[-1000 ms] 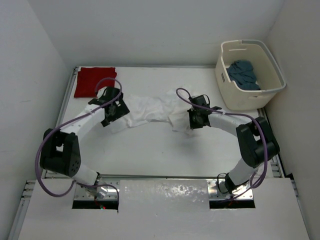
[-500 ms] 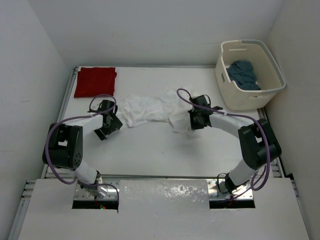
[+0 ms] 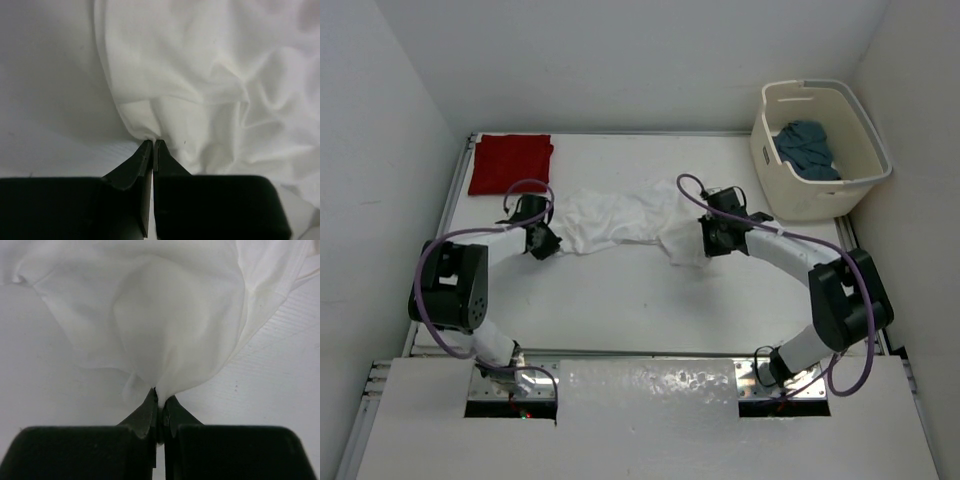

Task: Fold and stack the t-shirts
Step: Flatten out the tshirt

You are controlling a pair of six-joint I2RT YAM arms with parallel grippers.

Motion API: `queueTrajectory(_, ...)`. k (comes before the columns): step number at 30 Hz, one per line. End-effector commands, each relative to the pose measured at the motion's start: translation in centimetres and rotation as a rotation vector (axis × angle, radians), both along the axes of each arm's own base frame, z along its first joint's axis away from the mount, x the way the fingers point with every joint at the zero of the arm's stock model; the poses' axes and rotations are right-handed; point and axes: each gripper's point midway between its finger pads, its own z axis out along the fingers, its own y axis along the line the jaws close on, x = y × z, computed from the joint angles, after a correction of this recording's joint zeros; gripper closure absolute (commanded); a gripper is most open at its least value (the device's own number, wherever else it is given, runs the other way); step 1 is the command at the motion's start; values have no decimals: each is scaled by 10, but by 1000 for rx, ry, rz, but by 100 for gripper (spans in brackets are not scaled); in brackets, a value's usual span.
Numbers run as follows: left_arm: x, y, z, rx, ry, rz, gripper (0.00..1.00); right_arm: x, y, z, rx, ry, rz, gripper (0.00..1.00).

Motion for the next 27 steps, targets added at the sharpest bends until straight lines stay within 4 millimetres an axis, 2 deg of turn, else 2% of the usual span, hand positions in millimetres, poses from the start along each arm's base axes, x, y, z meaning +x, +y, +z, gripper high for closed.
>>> queueTrajectory(1, 9, -8, 45, -40, -127, -44, 100, 20, -3, 44, 2, -140, 5, 100)
queueTrajectory(3, 22, 2, 111, 3, -292, -32, 100, 32, -10, 71, -14, -213, -15, 100)
queueTrajectory(4, 25, 6, 147, 17, -385, -19, 100, 41, -14, 102, -14, -285, -27, 100)
queueTrajectory(5, 27, 15, 171, 55, -437, 10, 100, 46, -23, 118, -43, -335, -61, 100)
queueTrajectory(6, 32, 18, 206, 75, -507, 15, 100, 51, -31, 136, -52, -384, -89, 100)
queueTrajectory(7, 30, 21, 235, 77, -576, 23, 100, 57, -35, 160, -58, -448, -105, 100)
queueTrajectory(8, 33, 25, 269, 96, -652, 30, 100, 57, -50, 186, -79, -517, -157, 100)
queueTrajectory(9, 32, 26, 286, 98, -691, 36, 100, 57, -56, 204, -88, -558, -181, 100)
queueTrajectory(12, 24, 33, 348, 109, -841, 70, 100, 52, -81, 276, -129, -726, -260, 100)
queueTrajectory(13, 18, 42, 363, 129, -873, 118, 100, 50, -86, 292, -134, -761, -284, 100)
queueTrajectory(14, 13, 43, 392, 119, -935, 131, 100, 44, -93, 311, -137, -808, -305, 100)
queueTrajectory(15, 9, 45, 407, 123, -973, 141, 100, 41, -97, 327, -152, -844, -300, 100)
queueTrajectory(16, 0, 49, 428, 127, -1026, 155, 100, 36, -102, 353, -142, -901, -319, 100)
queueTrajectory(17, -10, 52, 458, 142, -1096, 156, 100, 28, -107, 371, -142, -940, -330, 100)
queueTrajectory(18, -22, 57, 476, 160, -1133, 174, 100, 18, -114, 400, -144, -994, -347, 100)
queueTrajectory(19, -30, 61, 489, 177, -1154, 182, 100, 12, -118, 415, -138, -1024, -354, 100)
queueTrajectory(20, -46, 63, 518, 182, -1213, 188, 100, 5, -120, 429, -131, -1054, -351, 100)
queueTrajectory(21, -61, 59, 538, 171, -1273, 156, 100, -10, -124, 456, -110, -1106, -345, 100)
queueTrajectory(22, -76, 58, 558, 172, -1330, 139, 100, -19, -126, 470, -97, -1136, -342, 100)
queueTrajectory(23, -89, 57, 573, 166, -1379, 129, 100, -27, -127, 481, -91, -1161, -330, 100)
queueTrajectory(24, -108, 57, 586, 158, -1426, 126, 100, -46, -132, 506, -68, -1218, -327, 100)
queueTrajectory(25, -125, 58, 602, 162, -1471, 120, 100, -56, -134, 518, -55, -1245, -315, 100)
queueTrajectory(26, -138, 59, 608, 162, -1493, 121, 100, -66, -134, 530, -41, -1273, -299, 100)
queueTrajectory(27, -162, 62, 619, 159, -1542, 128, 100, -88, -140, 552, -12, -1325, -294, 100)
